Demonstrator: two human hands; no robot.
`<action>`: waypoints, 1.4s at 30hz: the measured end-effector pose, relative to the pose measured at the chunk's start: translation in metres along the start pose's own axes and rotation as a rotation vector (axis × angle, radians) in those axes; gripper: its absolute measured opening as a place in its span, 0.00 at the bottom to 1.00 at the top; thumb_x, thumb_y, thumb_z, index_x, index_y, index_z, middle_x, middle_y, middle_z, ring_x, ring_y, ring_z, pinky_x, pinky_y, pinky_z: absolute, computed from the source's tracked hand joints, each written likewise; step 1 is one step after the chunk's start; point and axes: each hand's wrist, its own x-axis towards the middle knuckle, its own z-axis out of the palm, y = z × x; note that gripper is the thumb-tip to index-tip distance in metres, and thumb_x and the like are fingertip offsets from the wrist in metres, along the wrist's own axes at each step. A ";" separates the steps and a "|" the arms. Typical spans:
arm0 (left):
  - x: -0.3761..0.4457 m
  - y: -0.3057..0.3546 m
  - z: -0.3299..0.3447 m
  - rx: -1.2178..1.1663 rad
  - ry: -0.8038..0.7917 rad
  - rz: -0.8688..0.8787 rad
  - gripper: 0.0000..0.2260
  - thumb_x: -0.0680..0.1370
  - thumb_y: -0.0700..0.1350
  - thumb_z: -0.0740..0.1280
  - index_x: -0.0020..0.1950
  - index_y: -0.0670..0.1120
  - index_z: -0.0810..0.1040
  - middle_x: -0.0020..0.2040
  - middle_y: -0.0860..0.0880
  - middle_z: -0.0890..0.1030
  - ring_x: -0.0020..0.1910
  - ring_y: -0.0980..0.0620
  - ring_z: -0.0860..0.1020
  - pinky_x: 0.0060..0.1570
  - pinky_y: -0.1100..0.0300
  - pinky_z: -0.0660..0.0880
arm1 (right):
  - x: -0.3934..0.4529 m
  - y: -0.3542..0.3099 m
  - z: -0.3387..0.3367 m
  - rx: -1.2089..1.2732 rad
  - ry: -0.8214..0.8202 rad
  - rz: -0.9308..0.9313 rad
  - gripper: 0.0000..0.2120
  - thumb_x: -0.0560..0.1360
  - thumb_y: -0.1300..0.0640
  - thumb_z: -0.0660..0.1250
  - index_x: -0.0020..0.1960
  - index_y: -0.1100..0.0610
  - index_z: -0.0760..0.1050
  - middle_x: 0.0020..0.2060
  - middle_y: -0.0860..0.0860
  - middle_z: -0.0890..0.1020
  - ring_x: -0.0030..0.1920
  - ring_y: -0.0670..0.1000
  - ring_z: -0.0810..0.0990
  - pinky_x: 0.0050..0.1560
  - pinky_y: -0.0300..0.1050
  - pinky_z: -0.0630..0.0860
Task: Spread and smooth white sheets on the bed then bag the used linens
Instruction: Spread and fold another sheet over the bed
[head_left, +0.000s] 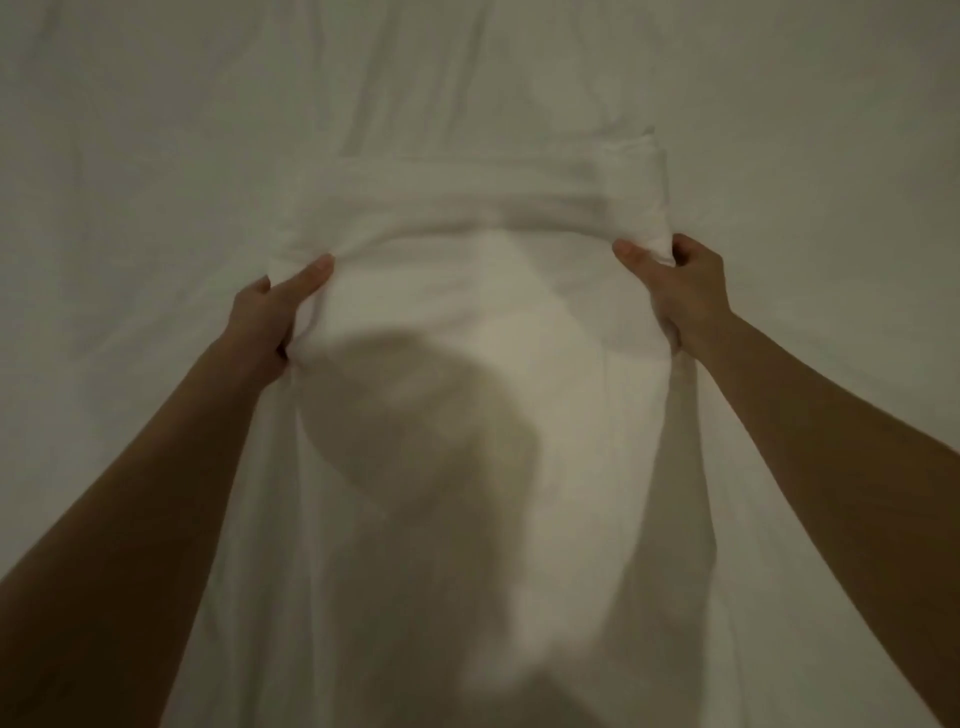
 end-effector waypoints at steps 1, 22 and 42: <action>-0.002 0.004 0.001 -0.003 -0.023 0.007 0.20 0.74 0.49 0.73 0.62 0.42 0.77 0.53 0.48 0.83 0.41 0.57 0.83 0.44 0.62 0.81 | 0.000 -0.001 0.000 0.002 0.001 -0.004 0.16 0.69 0.50 0.76 0.52 0.58 0.79 0.43 0.49 0.82 0.43 0.47 0.80 0.47 0.40 0.78; -0.170 -0.161 -0.054 0.121 -0.195 -0.221 0.34 0.56 0.54 0.81 0.58 0.41 0.81 0.49 0.44 0.85 0.48 0.46 0.84 0.48 0.54 0.80 | -0.180 0.102 -0.063 -0.035 -0.198 0.336 0.30 0.67 0.49 0.76 0.66 0.58 0.73 0.52 0.52 0.81 0.47 0.50 0.81 0.53 0.48 0.76; -0.304 -0.242 -0.107 0.274 -0.304 -0.246 0.47 0.44 0.65 0.80 0.60 0.48 0.77 0.53 0.49 0.83 0.52 0.49 0.81 0.44 0.59 0.78 | -0.339 0.186 -0.120 -0.101 -0.328 0.598 0.67 0.36 0.33 0.81 0.69 0.63 0.69 0.55 0.54 0.81 0.54 0.54 0.80 0.54 0.48 0.77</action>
